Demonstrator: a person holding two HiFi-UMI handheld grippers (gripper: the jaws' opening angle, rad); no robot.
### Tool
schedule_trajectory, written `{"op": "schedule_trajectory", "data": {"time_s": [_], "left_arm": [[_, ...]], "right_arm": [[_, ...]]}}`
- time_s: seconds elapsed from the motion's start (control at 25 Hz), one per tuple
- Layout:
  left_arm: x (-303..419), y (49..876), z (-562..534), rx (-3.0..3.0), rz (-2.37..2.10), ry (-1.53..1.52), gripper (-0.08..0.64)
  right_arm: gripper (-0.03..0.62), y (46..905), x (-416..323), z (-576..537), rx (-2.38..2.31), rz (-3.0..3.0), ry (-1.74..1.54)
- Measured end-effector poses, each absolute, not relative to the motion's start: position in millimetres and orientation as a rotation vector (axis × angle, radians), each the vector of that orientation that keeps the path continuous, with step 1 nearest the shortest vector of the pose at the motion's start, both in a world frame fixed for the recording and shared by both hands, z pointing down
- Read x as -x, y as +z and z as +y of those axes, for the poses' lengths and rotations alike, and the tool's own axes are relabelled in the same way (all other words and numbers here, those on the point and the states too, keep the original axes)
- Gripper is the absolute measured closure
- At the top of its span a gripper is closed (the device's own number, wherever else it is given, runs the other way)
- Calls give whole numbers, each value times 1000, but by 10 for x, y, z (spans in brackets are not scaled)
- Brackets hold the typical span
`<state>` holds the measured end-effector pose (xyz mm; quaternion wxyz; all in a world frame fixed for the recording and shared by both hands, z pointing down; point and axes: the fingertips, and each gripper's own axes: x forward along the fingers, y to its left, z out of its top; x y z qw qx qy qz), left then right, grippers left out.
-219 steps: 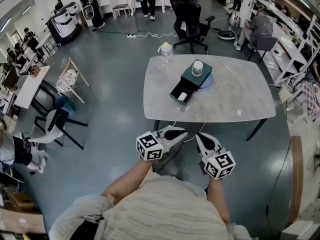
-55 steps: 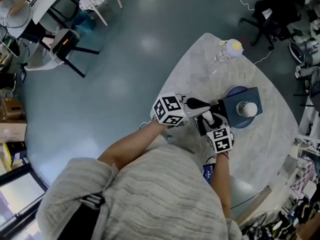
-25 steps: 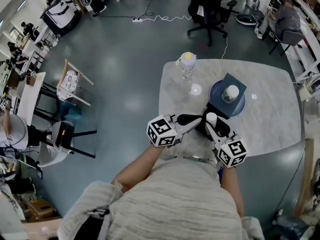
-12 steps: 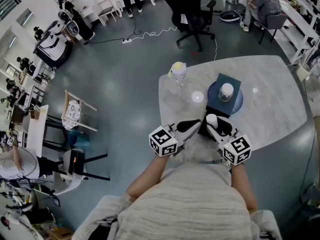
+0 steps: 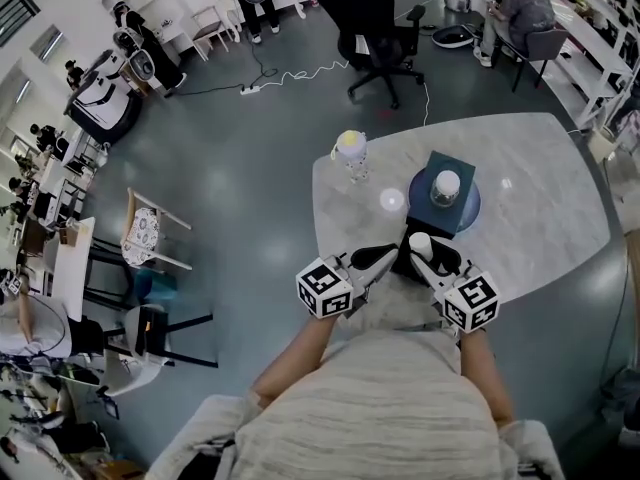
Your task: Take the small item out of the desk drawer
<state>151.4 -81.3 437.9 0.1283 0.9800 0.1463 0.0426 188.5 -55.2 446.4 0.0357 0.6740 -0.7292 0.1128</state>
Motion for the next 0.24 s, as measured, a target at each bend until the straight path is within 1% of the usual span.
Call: {"op": "schedule_trajectory", "data": {"time_s": [0.24], "left_arm": [[-1498, 4352, -838, -2854, 443, 114, 545]], "right_arm": [[423, 4446, -1837, -604, -2065, -2236, 333]]}}
